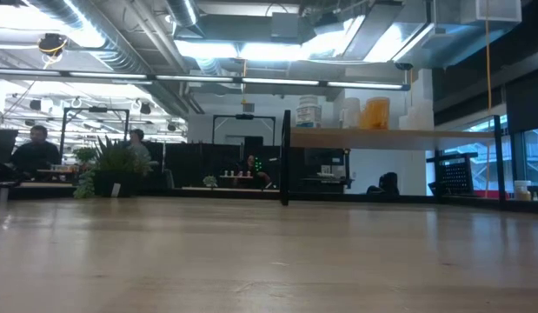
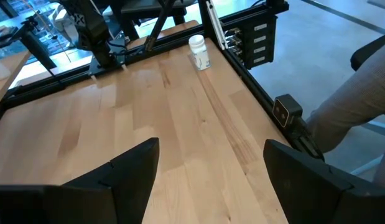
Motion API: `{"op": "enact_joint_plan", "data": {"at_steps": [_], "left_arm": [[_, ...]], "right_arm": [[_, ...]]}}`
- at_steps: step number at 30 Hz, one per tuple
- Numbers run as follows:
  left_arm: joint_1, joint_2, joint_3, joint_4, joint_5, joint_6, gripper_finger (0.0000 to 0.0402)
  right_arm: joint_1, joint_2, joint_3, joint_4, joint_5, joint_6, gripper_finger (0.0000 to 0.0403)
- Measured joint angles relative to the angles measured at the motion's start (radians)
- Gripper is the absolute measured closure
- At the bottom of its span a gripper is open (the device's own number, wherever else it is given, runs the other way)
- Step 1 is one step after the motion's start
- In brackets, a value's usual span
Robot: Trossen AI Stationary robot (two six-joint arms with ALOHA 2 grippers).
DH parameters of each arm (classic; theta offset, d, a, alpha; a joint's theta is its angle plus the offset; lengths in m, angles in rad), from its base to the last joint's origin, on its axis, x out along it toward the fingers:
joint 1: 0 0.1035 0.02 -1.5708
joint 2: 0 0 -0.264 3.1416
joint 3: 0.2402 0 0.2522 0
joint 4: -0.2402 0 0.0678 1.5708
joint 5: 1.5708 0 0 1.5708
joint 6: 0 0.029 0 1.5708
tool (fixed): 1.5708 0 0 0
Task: Pick and place medicine bottles onto shelf by color
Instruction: Put the white pill bottle on the shelf aligned with the other white pill bottles
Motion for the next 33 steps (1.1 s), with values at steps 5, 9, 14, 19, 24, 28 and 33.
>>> {"op": "enact_joint_plan", "data": {"at_steps": [5, 9, 14, 19, 24, 28, 33], "left_arm": [[0.0, 0.0, 0.0, 0.0, 0.0, 0.0, 0.0118], [0.0, 0.0, 0.0, 0.0, 0.0, 0.0, 0.0118], [0.0, 0.0, 0.0, 0.0, 0.0, 0.0, 0.0118], [0.0, 0.0, 0.0, 0.0, 0.0, 0.0, 0.0118], [0.0, 0.0, 0.0, -0.001, 0.0, 0.0, 0.0118], [0.0, 0.0, 0.0, -0.001, 0.0, 0.0, 0.0118], [0.0, 0.0, 0.0, -0.001, 0.0, 0.0, 0.0118]], "right_arm": [[0.018, 0.0, 0.0, 0.0, 0.0, 0.001, 0.0218], [0.032, 0.0, 0.0, 0.016, 0.0, 0.001, 0.0218], [0.055, 0.0, 0.0, 0.061, 0.001, 0.009, 0.0218], [0.08, 0.0, 0.0, 0.065, 0.016, 0.008, 0.0218], [0.09, 0.0, 0.0, 0.069, 0.068, -0.028, 0.0218], [0.091, 0.0, 0.0, 0.071, 0.065, -0.07, 0.0218], [0.097, 0.0, 0.0, 0.077, 0.062, -0.058, 0.0218]]}}
